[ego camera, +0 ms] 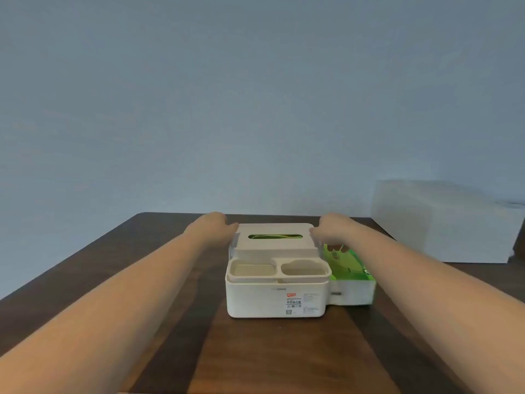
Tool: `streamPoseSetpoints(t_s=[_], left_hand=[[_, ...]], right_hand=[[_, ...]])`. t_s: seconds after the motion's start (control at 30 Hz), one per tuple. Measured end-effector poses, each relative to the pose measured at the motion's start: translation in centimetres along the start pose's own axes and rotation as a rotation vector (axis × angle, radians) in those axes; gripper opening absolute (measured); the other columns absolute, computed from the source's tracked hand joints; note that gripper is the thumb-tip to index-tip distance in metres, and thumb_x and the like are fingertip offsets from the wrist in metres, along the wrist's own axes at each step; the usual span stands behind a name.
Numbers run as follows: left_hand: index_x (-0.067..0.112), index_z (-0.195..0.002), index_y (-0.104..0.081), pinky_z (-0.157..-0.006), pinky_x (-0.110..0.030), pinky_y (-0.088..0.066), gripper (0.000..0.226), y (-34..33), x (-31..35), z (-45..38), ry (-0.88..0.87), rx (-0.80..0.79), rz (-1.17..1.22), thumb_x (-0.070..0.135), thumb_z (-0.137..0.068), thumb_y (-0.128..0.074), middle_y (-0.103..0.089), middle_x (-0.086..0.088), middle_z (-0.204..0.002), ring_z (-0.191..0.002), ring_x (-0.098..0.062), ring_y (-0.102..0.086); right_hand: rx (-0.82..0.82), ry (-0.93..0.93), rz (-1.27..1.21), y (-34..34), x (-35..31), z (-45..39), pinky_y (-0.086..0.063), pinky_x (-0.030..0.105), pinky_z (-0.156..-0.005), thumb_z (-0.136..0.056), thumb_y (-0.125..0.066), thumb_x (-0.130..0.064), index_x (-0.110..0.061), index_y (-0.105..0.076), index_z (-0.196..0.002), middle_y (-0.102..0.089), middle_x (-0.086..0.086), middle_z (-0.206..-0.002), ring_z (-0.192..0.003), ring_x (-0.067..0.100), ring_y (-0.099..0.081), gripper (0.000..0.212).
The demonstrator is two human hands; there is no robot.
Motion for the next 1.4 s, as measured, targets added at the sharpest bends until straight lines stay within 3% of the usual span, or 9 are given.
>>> streamPoseSetpoints(t_s=[0.2,0.3,0.4,0.53,0.67,0.9,1.07,1.17,1.4], left_hand=[[0.012,-0.082,-0.058,-0.078,-0.033,-0.048,0.028,-1.0,-0.1,-0.3,0.014,-0.092,0.094,0.038,-0.091,-0.050,-0.051,0.003,-0.069,-0.079,-0.019,-0.054],[0.010,-0.087,-0.066,-0.081,-0.034,-0.053,0.028,-1.2,-0.3,-0.5,0.022,-0.090,0.108,0.035,-0.087,-0.053,-0.059,-0.001,-0.075,-0.076,-0.018,-0.057],[0.015,-0.070,-0.060,-0.071,-0.032,-0.049,0.022,-1.3,-0.2,-0.3,0.031,-0.112,0.107,0.029,-0.086,-0.052,-0.057,-0.001,-0.072,-0.072,-0.019,-0.055],[0.015,-0.059,-0.053,-0.062,-0.027,-0.041,0.027,-1.1,0.2,-0.1,0.043,-0.102,0.180,0.017,-0.086,-0.050,-0.051,-0.002,-0.065,-0.071,-0.022,-0.050],[0.013,-0.055,-0.049,-0.054,-0.027,-0.035,0.032,0.0,0.4,0.3,0.016,-0.040,0.288,0.014,-0.087,-0.048,-0.050,-0.002,-0.064,-0.062,-0.019,-0.046],[0.012,-0.053,-0.044,-0.052,-0.028,-0.032,0.031,4.3,-1.6,0.0,0.044,0.074,0.370,0.010,-0.084,-0.050,-0.046,-0.005,-0.063,-0.060,-0.023,-0.042],[0.011,-0.053,-0.042,-0.052,-0.027,-0.030,0.030,6.2,-6.6,0.6,0.125,0.127,0.377,0.008,-0.082,-0.049,-0.043,-0.005,-0.063,-0.057,-0.021,-0.038],[0.011,-0.055,-0.044,-0.054,-0.027,-0.031,0.028,6.6,-10.4,0.7,0.195,0.145,0.358,0.009,-0.082,-0.048,-0.045,-0.005,-0.063,-0.059,-0.023,-0.040],[0.009,-0.063,-0.049,-0.056,-0.027,-0.033,0.013,6.0,-17.5,1.2,0.326,0.144,0.319,0.008,-0.075,-0.051,-0.050,-0.006,-0.066,-0.061,-0.024,-0.045]], right_hand=[[-0.071,-0.041,-0.011,-0.4,0.0,-0.1,-0.047,0.031,-0.062,-0.089,-0.050,-0.014,0.001,-0.066,-0.104,-0.056,0.011,-0.072,-0.069,0.030,-0.056,0.027],[-0.075,-0.053,0.032,-0.3,-0.4,-0.1,-0.044,0.032,-0.066,-0.085,-0.062,-0.011,-0.002,-0.059,-0.082,-0.055,0.012,-0.081,-0.077,0.030,-0.051,0.010],[-0.095,-0.035,0.129,-0.4,-0.7,-0.2,-0.038,0.029,-0.054,-0.088,-0.063,-0.013,-0.006,-0.050,-0.067,-0.049,0.007,-0.072,-0.081,0.029,-0.050,0.026],[-0.110,0.040,0.332,-0.1,-1.3,-0.2,-0.038,0.026,-0.057,-0.079,-0.068,-0.011,-0.005,-0.065,-0.088,-0.049,0.006,-0.083,-0.079,0.027,-0.051,0.011],[-0.030,0.055,0.288,0.7,-1.4,0.1,-0.041,0.025,-0.060,-0.079,-0.066,-0.007,-0.006,-0.062,-0.074,-0.053,0.010,-0.085,-0.074,0.027,-0.051,0.006],[0.161,0.091,0.068,2.3,-4.8,0.7,-0.049,0.031,-0.083,-0.091,-0.055,-0.009,0.006,-0.066,-0.111,-0.063,0.021,-0.121,-0.109,0.035,-0.061,0.026],[0.140,0.138,0.021,2.0,-10.3,-0.3,-0.047,0.032,-0.075,-0.086,-0.060,-0.007,0.001,-0.067,-0.086,-0.065,0.020,-0.104,-0.092,0.033,-0.061,0.010],[0.090,0.178,0.019,0.9,-14.3,-1.1,-0.045,0.031,-0.073,-0.080,-0.065,-0.008,-0.009,-0.050,-0.060,-0.057,0.013,-0.091,-0.084,0.031,-0.056,0.025],[-0.082,0.203,0.178,-3.3,-21.0,-2.8,-0.046,0.030,-0.074,-0.073,-0.073,-0.011,-0.010,-0.049,-0.064,-0.057,0.006,-0.090,-0.086,0.029,-0.057,0.026]])
Point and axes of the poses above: each hand's wrist, its own z-axis away from the middle knuckle, its own y-axis out of the back of the hand, x = y × z, the point moved 1 cm from there along -z, towards the middle knuckle
